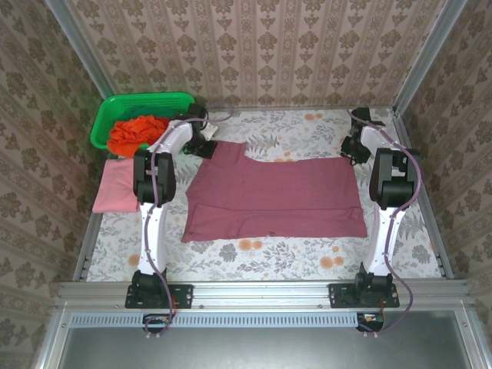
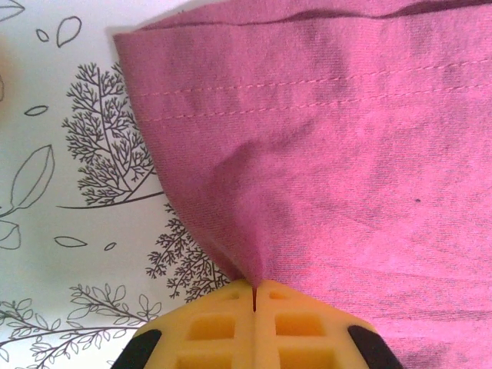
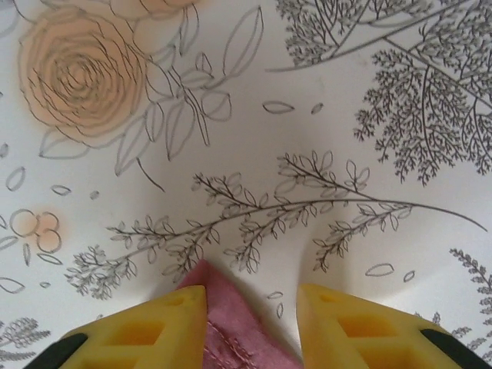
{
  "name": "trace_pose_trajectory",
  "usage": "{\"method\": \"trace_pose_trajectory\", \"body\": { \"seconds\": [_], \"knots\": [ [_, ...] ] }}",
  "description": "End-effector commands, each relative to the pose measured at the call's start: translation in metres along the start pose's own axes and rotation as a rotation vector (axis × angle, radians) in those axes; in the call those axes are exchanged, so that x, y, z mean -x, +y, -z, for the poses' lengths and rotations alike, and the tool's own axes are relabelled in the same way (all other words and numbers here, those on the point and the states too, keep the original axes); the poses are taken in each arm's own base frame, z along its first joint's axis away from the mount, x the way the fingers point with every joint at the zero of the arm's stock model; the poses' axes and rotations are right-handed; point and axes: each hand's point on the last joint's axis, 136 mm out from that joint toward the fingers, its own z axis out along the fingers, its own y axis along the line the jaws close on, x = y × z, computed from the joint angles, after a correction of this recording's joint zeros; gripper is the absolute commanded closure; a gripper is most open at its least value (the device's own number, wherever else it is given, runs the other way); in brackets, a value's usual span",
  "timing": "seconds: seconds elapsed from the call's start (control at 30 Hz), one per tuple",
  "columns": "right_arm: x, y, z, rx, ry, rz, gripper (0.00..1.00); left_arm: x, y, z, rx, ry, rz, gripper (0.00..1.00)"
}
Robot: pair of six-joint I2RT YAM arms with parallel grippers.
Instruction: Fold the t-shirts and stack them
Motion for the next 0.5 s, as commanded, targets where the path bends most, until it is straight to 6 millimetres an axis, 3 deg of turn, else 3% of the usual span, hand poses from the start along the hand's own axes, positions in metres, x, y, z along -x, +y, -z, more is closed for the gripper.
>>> {"method": "trace_pose_trajectory", "body": {
  "seconds": [0.0,0.23,0.47],
  "knots": [
    [-0.001,0.005,-0.004,0.016,0.021,0.000,0.59,-0.018,-0.005,-0.011,-0.024,0.077,-0.003,1.00],
    [0.010,0.012,0.021,0.066,-0.063,0.000,0.55,-0.018,-0.006,-0.011,-0.027,0.076,-0.006,1.00],
    [0.002,0.014,0.002,0.047,0.002,0.023,0.55,-0.017,-0.006,-0.010,-0.031,0.073,-0.008,1.00]
  ]
}}
